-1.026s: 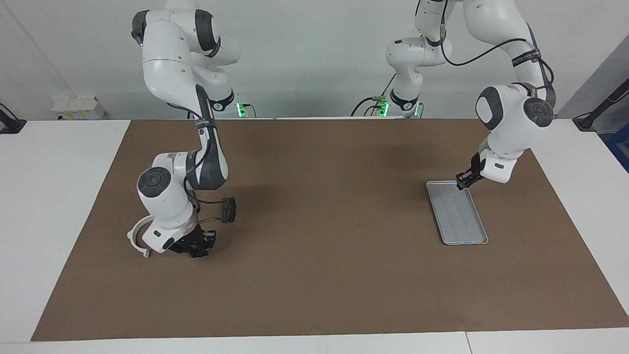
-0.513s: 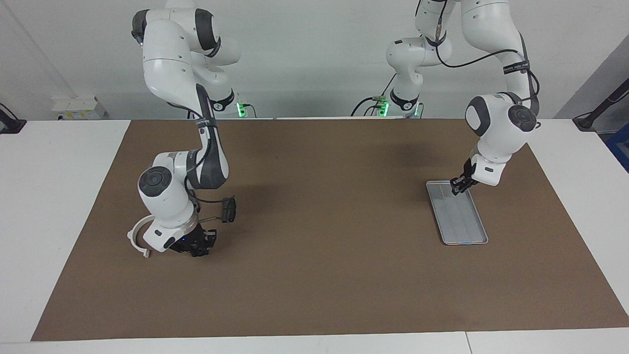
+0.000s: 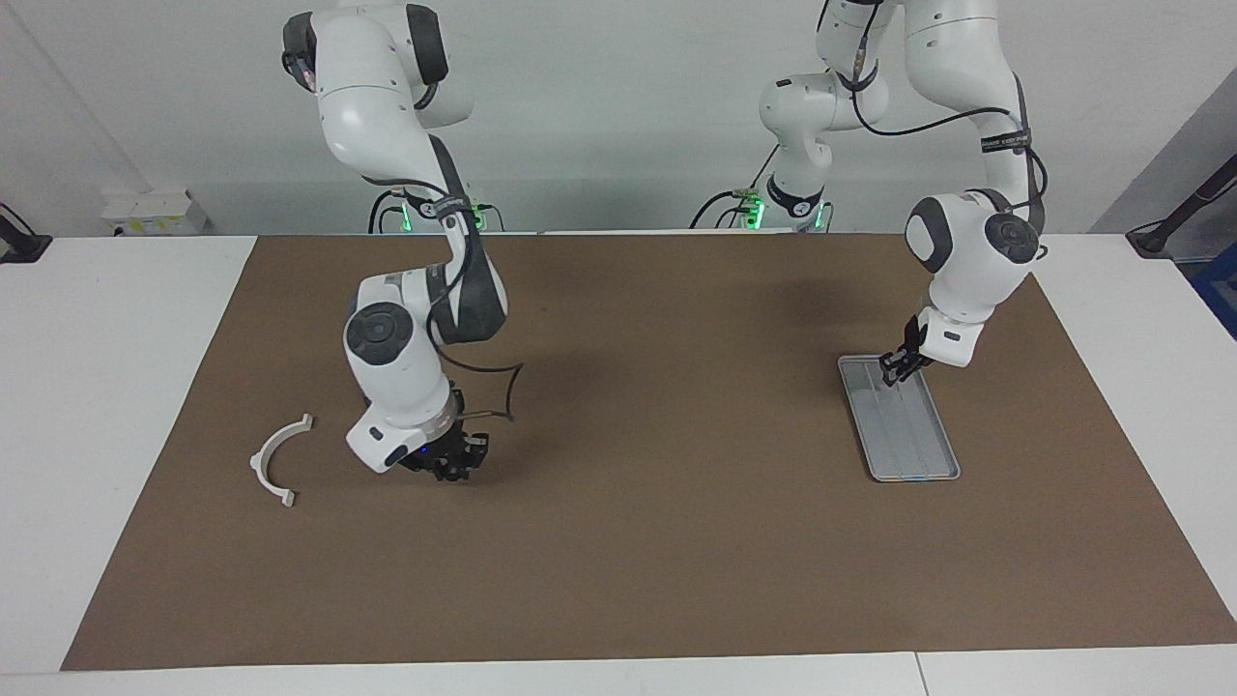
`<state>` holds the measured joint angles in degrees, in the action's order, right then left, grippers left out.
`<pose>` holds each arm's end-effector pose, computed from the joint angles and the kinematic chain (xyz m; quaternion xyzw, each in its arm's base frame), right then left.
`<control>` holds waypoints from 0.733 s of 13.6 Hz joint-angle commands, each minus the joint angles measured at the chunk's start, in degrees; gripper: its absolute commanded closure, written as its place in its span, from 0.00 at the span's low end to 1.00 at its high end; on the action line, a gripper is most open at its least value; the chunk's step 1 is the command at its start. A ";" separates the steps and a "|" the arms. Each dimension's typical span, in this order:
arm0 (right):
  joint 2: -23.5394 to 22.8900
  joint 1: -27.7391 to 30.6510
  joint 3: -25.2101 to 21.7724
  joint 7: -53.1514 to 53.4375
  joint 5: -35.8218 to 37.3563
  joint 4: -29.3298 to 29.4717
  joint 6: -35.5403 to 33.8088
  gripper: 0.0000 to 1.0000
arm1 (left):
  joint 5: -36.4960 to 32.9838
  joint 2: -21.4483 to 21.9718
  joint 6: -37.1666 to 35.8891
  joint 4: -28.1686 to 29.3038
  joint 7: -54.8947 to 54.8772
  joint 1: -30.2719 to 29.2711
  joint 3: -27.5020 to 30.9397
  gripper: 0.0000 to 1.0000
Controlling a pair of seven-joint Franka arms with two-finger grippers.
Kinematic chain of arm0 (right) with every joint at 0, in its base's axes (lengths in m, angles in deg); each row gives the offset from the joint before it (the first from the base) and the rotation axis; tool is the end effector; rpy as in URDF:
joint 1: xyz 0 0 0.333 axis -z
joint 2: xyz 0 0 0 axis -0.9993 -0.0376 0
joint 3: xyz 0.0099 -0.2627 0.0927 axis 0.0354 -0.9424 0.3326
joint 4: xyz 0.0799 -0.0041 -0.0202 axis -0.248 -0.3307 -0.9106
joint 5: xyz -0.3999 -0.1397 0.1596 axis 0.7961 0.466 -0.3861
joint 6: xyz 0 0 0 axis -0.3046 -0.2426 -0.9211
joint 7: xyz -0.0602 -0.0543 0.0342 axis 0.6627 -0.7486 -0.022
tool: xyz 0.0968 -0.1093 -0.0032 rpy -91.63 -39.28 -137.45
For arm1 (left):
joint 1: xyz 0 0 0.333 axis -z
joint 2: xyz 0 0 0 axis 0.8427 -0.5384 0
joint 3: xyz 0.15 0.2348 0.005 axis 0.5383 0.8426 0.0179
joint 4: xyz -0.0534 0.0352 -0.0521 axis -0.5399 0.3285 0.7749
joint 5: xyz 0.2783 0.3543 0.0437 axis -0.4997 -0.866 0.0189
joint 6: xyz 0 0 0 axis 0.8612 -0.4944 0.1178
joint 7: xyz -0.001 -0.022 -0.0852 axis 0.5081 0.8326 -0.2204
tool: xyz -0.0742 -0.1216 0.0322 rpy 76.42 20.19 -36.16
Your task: Pick bearing gear from pile to tray
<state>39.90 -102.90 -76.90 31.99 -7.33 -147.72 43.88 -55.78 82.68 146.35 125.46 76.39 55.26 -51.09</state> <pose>0.7106 0.1685 0.2293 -0.9995 0.0254 -0.0173 0.0053 0.5717 0.0175 0.1972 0.9887 0.1496 -0.0053 0.0109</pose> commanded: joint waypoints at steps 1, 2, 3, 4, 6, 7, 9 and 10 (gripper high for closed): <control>0.62 -5.05 -0.12 12.23 -1.43 0.09 -0.84 1.00 | -0.12 -0.64 4.85 2.33 3.43 0.58 -0.16 1.00; 0.70 -6.90 -0.12 16.63 -1.43 0.35 -0.84 1.00 | -0.12 -0.82 5.39 2.33 3.44 0.67 -0.16 1.00; 0.79 -8.49 -0.04 19.98 -1.69 0.53 -0.75 1.00 | -0.12 -1.00 5.48 2.33 3.44 0.68 -0.16 1.00; 1.05 -10.24 -0.04 22.36 -1.86 0.53 -0.75 1.00 | -0.12 -1.35 5.48 2.33 3.61 0.76 -0.16 1.00; 1.58 -14.02 -0.12 25.53 -1.95 0.27 -0.75 1.00 | -0.12 -1.70 5.92 2.33 3.44 1.29 -0.16 1.00; 1.67 -16.30 -0.12 28.07 -1.95 0.27 -0.75 1.00 | -0.12 -2.05 5.75 2.25 3.00 1.29 -0.08 0.64; 1.41 -20.61 -0.12 31.42 -1.95 -0.34 0.30 1.00 | -0.12 -2.14 4.87 1.20 2.65 1.20 -0.07 0.00; 1.06 -22.90 -0.12 33.44 -1.95 -0.78 0.92 1.00 | -0.12 -2.14 3.82 -0.38 2.82 1.29 -0.16 0.00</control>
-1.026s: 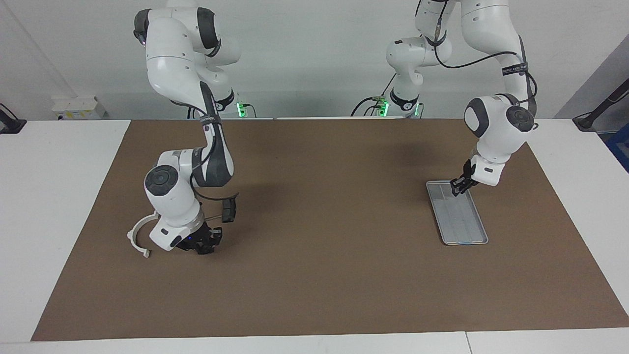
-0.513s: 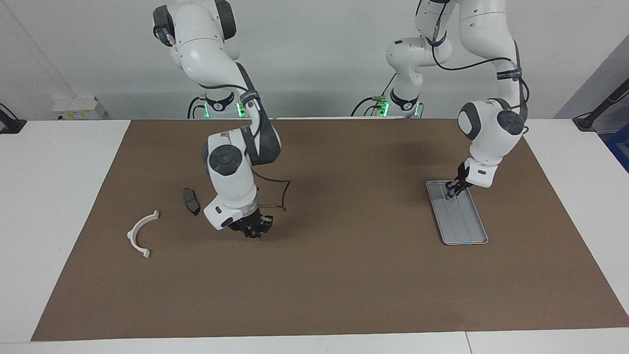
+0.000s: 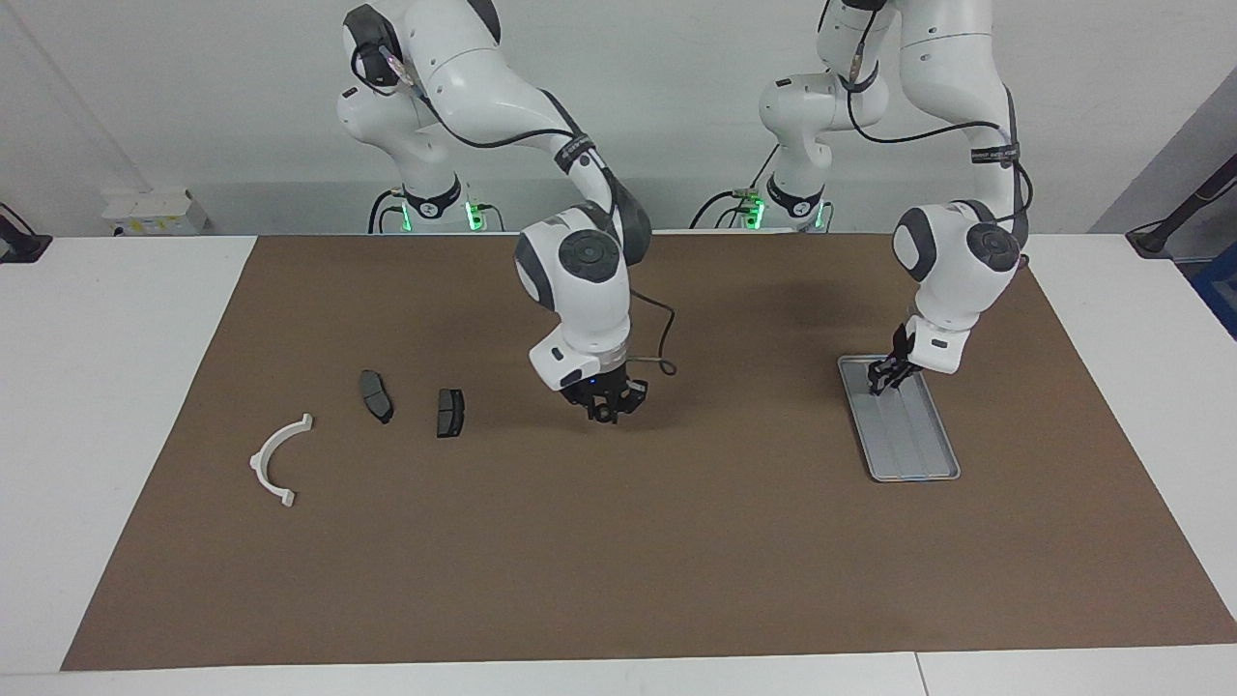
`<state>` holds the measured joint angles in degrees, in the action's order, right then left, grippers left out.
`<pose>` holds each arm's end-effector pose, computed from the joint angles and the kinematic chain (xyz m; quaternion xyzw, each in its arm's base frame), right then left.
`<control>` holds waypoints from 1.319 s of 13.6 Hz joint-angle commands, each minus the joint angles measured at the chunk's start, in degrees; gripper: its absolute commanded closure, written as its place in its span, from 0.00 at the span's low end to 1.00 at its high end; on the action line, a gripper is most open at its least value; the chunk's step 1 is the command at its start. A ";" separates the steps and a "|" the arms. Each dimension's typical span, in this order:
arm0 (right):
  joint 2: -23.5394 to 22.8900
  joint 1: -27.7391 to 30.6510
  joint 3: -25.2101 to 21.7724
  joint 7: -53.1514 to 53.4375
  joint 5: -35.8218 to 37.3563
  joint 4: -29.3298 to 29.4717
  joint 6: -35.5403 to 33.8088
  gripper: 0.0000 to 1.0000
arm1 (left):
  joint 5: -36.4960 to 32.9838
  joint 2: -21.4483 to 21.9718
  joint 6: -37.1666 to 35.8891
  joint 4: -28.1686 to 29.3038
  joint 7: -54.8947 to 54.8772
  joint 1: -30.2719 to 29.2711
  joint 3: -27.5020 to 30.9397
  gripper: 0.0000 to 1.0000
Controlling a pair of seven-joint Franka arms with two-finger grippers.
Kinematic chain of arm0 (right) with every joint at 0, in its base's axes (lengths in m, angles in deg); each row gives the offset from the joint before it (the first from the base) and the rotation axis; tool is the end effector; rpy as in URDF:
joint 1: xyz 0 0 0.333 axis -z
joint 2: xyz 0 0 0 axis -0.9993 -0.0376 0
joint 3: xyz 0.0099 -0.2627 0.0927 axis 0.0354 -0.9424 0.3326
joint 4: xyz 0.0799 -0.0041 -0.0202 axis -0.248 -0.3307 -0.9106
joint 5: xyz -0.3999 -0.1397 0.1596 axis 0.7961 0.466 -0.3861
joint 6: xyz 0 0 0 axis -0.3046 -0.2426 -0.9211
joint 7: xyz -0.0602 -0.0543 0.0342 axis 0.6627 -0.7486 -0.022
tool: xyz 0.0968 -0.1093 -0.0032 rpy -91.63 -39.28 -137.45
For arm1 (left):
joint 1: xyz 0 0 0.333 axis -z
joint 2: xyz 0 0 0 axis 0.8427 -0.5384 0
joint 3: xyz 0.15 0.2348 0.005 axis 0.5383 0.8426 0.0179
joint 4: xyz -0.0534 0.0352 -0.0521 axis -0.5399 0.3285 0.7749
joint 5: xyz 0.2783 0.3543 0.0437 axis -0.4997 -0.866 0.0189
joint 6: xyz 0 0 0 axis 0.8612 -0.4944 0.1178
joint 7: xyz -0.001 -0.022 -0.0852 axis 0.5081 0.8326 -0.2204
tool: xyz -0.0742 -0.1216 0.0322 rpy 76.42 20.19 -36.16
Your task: Pick bearing gear from pile to tray
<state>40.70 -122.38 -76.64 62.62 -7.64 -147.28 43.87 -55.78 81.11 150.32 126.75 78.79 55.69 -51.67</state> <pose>0.6148 0.4008 0.2434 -0.9921 0.1217 -0.0193 0.0218 0.5688 0.0075 0.1774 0.9867 0.1623 0.0039 0.0121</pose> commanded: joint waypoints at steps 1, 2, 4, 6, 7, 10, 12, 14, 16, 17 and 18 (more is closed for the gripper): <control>0.17 -4.39 -0.38 4.83 -1.55 -2.27 2.59 1.00 | -0.12 -0.31 -3.38 -4.29 0.86 1.03 0.33 0.00; -0.01 -5.53 -0.38 5.63 -1.55 -2.97 3.48 1.00 | -0.12 -0.40 -8.29 -7.97 0.87 1.38 0.33 0.00; -0.62 -6.59 -0.38 6.34 -1.38 -3.68 4.28 1.00 | -0.12 -0.49 -14.47 -13.17 0.96 1.56 0.33 0.00; -0.98 -7.64 -0.38 7.84 -1.20 -5.78 7.69 1.00 | -0.12 0.30 -15.98 -14.25 0.96 1.64 0.33 0.00; -0.98 -7.48 -0.38 7.84 -1.11 -6.75 8.75 1.00 | -0.12 0.65 -16.59 -14.51 0.96 1.73 0.24 0.00; -0.89 -7.30 -0.38 7.84 -1.11 -7.11 9.03 1.00 | -0.12 0.74 -16.69 -14.43 1.13 2.96 0.24 0.00; -0.89 -7.21 -0.38 7.84 -1.11 -7.11 9.11 1.00 | -0.12 0.74 -16.51 -14.43 2.00 3.05 0.15 0.00; -0.98 -6.95 -0.38 8.10 -1.20 -6.94 8.77 0.21 | -0.12 0.74 -16.25 -14.25 3.58 4.18 0.24 0.00; -0.89 -7.03 -0.47 8.10 -1.20 -6.24 7.02 0.00 | -0.12 0.74 -16.25 -14.25 5.43 4.89 0.24 0.00; -0.89 -7.03 -0.47 8.10 -1.20 -5.45 5.18 0.00 | -0.12 0.74 -16.42 -14.25 6.40 5.25 0.15 0.00; -0.89 -6.95 -0.47 8.19 -1.20 -3.53 3.16 0.00 | -0.12 0.74 -16.33 -14.34 7.71 6.03 0.15 0.00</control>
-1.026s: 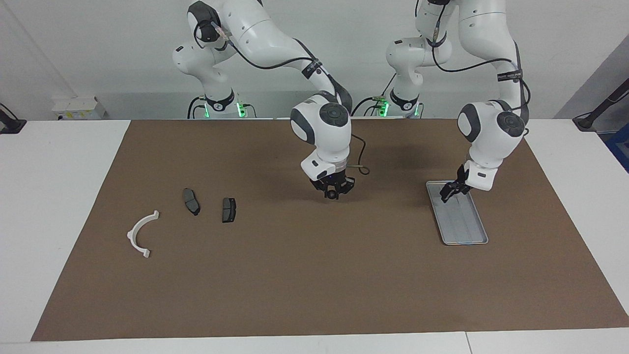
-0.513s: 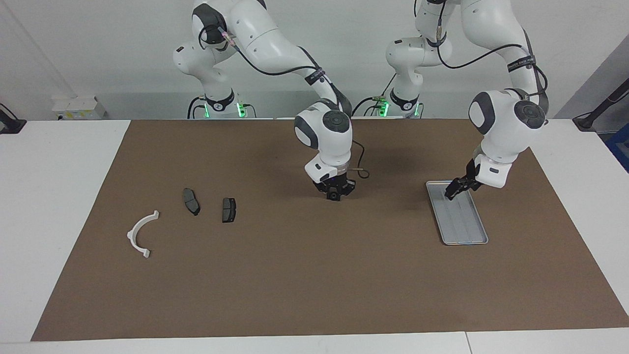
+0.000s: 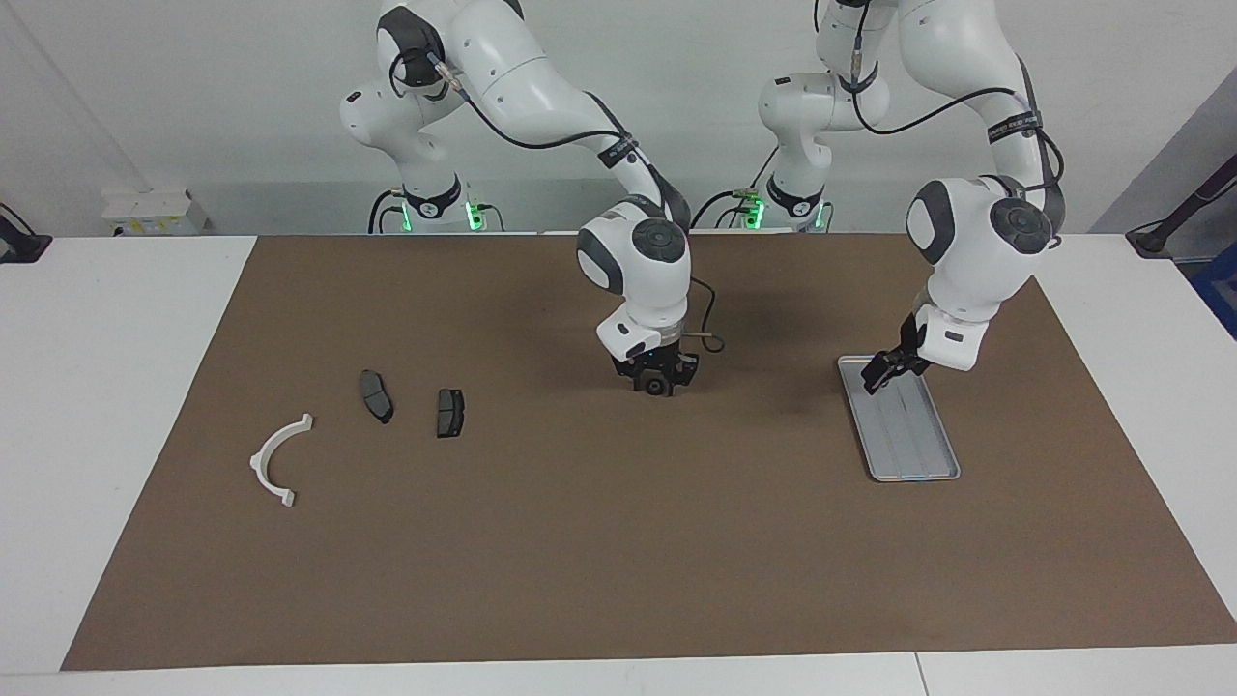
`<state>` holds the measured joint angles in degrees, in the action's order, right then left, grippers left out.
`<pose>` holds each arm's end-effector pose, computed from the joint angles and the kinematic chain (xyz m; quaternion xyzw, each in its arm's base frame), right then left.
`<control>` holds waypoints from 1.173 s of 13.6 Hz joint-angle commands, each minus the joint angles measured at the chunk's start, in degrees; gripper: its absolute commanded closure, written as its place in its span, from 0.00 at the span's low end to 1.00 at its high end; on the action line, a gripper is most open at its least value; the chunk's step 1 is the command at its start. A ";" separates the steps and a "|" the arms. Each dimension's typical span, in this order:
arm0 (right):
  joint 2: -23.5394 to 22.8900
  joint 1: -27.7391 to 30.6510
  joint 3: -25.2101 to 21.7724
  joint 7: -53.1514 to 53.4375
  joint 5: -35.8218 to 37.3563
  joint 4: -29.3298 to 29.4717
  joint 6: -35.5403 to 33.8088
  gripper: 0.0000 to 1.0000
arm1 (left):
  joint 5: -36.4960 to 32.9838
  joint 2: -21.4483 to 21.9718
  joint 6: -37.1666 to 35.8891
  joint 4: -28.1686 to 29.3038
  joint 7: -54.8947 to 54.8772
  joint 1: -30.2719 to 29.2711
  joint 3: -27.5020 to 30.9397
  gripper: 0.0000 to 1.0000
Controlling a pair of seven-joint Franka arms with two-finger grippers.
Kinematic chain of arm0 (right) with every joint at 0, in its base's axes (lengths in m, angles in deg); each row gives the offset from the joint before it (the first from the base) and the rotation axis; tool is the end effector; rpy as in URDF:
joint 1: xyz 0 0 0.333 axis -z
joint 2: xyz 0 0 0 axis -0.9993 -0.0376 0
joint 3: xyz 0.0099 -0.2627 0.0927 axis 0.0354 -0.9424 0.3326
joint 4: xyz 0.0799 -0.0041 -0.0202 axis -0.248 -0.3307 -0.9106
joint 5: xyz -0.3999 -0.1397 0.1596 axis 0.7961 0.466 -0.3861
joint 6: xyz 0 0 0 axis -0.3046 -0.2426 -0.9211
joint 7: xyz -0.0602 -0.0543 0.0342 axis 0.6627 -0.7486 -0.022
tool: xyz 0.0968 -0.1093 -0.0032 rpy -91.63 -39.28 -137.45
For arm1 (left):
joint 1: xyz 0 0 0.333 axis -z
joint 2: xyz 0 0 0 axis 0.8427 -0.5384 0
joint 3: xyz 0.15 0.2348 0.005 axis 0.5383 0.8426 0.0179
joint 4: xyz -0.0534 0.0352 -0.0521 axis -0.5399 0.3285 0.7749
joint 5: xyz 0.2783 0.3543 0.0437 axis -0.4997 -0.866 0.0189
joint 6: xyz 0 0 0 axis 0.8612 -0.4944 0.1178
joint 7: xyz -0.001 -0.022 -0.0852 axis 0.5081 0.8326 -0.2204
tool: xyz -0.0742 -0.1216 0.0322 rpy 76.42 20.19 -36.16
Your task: Pick bearing gear from pile to tray
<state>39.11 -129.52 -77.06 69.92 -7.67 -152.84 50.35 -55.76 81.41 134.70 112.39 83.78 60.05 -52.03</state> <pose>0.5504 0.4577 0.1845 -0.9916 0.1275 -0.0147 0.0178 0.6214 -0.0441 0.2765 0.9867 0.1616 -0.0060 0.0137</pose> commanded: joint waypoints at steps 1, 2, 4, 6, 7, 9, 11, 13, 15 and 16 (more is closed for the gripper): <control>0.27 0.27 -0.05 0.98 -0.65 4.06 -6.13 0.00 | -0.14 0.36 -0.27 0.02 4.82 2.73 0.52 0.00; -0.43 0.36 -0.14 0.98 -0.56 6.77 -8.69 0.00 | -0.14 0.36 -0.18 0.02 8.76 5.00 0.61 0.00; -0.79 0.71 -0.66 0.54 -0.04 10.04 -11.86 0.00 | -0.14 0.27 0.17 0.02 16.68 9.76 0.70 0.00; -0.53 3.77 -0.75 0.10 1.11 13.29 -14.67 0.00 | -0.14 0.18 0.96 0.11 19.68 12.66 0.69 0.00; 0.08 4.75 -0.75 -1.38 1.72 14.35 -15.12 0.00 | -0.14 0.10 1.14 0.02 20.57 12.85 0.61 0.00; 2.18 7.38 -0.84 -8.21 2.34 14.53 -15.91 0.00 | -0.14 -0.60 2.36 0.02 24.68 15.47 0.69 0.00; 4.73 11.24 -0.75 -15.42 2.34 14.53 -17.58 0.00 | -0.23 -2.97 3.95 -1.55 29.25 16.71 0.61 0.00; 7.28 15.98 -0.75 -25.16 2.34 14.45 -19.33 0.00 | -0.32 -6.13 3.86 -4.88 37.76 20.39 0.69 0.00; 9.22 20.73 -0.75 -35.53 2.34 14.45 -21.10 0.00 | -0.49 -9.55 4.04 -7.35 45.58 25.65 0.69 0.00; 9.92 22.76 -0.84 -39.59 2.43 14.45 -21.97 0.00 | -0.58 -11.66 4.39 -9.27 49.63 28.20 0.70 0.00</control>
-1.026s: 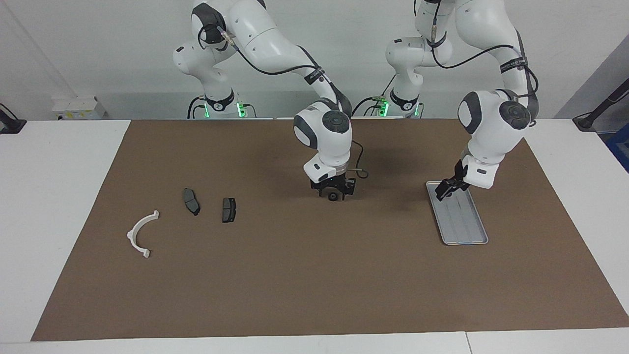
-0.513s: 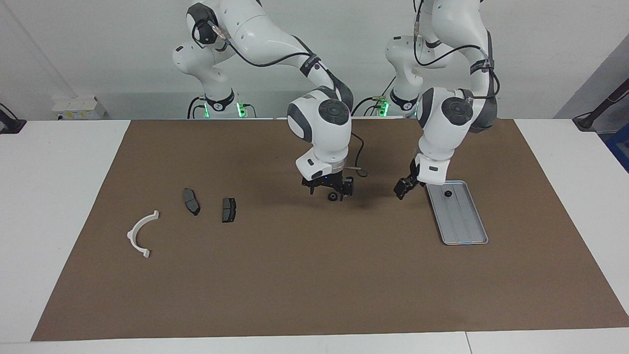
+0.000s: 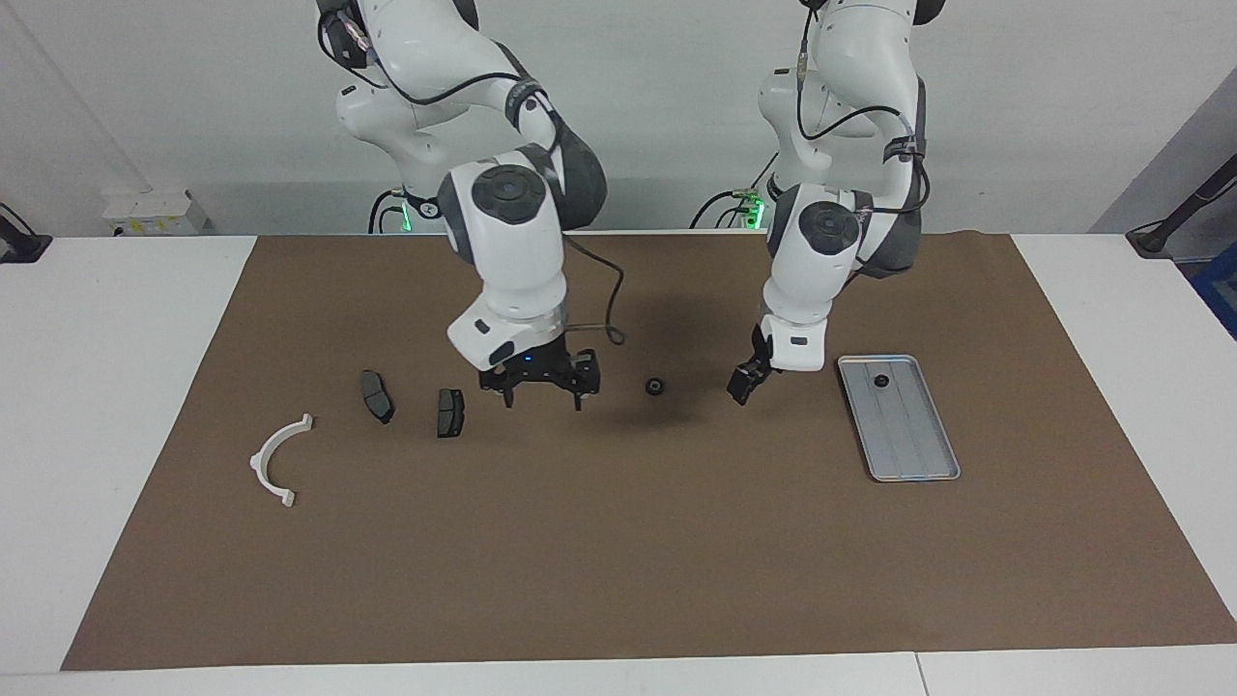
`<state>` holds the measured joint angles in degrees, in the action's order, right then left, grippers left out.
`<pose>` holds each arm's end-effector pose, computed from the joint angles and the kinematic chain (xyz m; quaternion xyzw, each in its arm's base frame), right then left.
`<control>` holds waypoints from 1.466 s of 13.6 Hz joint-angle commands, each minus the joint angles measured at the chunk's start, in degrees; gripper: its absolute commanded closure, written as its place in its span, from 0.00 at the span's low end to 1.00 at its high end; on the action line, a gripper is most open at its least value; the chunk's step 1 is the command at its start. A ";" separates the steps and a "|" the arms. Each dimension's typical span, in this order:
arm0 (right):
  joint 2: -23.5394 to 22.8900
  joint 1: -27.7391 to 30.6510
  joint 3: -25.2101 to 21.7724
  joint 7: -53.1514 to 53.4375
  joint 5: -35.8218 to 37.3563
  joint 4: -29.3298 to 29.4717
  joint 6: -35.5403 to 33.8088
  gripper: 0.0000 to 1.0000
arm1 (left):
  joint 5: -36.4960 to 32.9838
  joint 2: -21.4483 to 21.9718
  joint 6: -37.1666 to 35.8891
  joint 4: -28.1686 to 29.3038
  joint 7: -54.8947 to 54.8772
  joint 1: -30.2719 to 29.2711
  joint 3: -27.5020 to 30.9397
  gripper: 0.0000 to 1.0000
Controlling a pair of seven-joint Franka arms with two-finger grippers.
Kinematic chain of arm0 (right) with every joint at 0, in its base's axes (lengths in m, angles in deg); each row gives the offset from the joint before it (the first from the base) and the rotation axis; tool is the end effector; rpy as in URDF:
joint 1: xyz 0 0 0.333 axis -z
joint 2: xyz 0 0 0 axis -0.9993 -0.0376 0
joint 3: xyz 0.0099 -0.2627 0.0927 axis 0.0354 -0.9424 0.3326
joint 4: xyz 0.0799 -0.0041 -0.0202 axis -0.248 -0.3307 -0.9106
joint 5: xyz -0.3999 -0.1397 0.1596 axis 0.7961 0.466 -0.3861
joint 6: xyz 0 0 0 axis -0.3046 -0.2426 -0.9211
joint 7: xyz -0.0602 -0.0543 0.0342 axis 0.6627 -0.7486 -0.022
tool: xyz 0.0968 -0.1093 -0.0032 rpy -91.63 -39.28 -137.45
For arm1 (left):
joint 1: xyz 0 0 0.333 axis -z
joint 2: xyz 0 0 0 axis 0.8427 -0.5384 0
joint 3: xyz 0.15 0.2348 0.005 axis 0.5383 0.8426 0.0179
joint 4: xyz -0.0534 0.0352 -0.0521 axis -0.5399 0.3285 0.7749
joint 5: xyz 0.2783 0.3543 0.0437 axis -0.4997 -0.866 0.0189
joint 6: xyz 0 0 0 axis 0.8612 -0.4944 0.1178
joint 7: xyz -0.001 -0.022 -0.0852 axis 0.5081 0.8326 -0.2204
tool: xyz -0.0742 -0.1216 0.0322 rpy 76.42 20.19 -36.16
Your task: Pick bearing gear from pile to tray
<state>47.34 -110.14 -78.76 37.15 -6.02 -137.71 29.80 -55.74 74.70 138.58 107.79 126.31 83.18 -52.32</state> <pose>0.6993 0.2393 0.3957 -0.9986 0.0166 -0.0494 0.0036 0.5777 -0.3000 0.2484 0.9458 0.3242 -0.0028 0.0203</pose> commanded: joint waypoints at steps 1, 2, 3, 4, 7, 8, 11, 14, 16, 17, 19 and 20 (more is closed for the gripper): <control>2.58 5.58 0.85 -10.51 0.78 -0.69 -2.13 0.00 | -0.78 -6.11 0.68 -5.91 9.40 6.49 0.98 0.00; 3.28 7.69 0.94 -13.07 0.78 -0.69 -2.57 0.00 | -0.78 -6.47 1.55 -5.92 10.12 8.16 0.89 0.00; 4.16 9.36 0.85 -14.14 0.78 -0.69 -3.36 0.00 | -0.78 -7.69 2.26 -5.75 10.91 10.52 0.98 0.00; 4.95 10.60 0.85 -14.50 0.87 -0.60 -4.15 0.00 | -0.95 -7.79 2.79 -4.27 11.44 11.94 0.98 0.00; 6.97 13.33 0.85 -16.00 3.06 -0.60 -6.08 0.00 | -1.04 -7.35 5.33 -2.15 11.36 12.92 0.89 0.02; 7.41 13.85 0.85 -16.00 2.90 -0.60 -6.44 0.00 | -1.13 -7.17 6.21 -0.92 11.35 12.92 0.89 0.06; 9.52 16.75 1.03 -16.18 2.63 -0.60 -7.75 0.00 | -1.13 -7.00 6.83 -0.38 10.92 12.22 0.89 0.11; 11.54 17.46 0.85 -16.53 2.81 -0.60 -12.06 0.00 | -1.04 -7.08 7.36 -0.38 10.92 11.96 1.07 0.14; 12.69 18.34 1.03 -18.10 2.54 -0.60 -14.52 0.00 | -1.04 -7.17 8.33 -0.56 11.00 11.43 1.15 0.16; 13.30 19.30 1.55 -18.81 2.19 -0.60 -15.05 0.00 | -1.04 -7.17 8.33 -0.47 11.00 11.51 1.15 0.18; 14.62 24.47 5.83 -20.47 1.40 -0.60 -16.46 0.00 | -1.04 -7.17 8.33 -0.47 11.00 11.52 1.15 0.24; 15.41 26.84 7.78 -20.66 1.49 -0.69 -17.50 0.00 | -1.04 -7.17 8.33 -0.39 11.09 11.52 1.15 0.27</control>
<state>60.81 -88.37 -75.34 18.59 -4.02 -137.64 13.92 -56.04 66.69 145.63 105.91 137.07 95.18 -50.94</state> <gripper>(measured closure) 0.000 0.189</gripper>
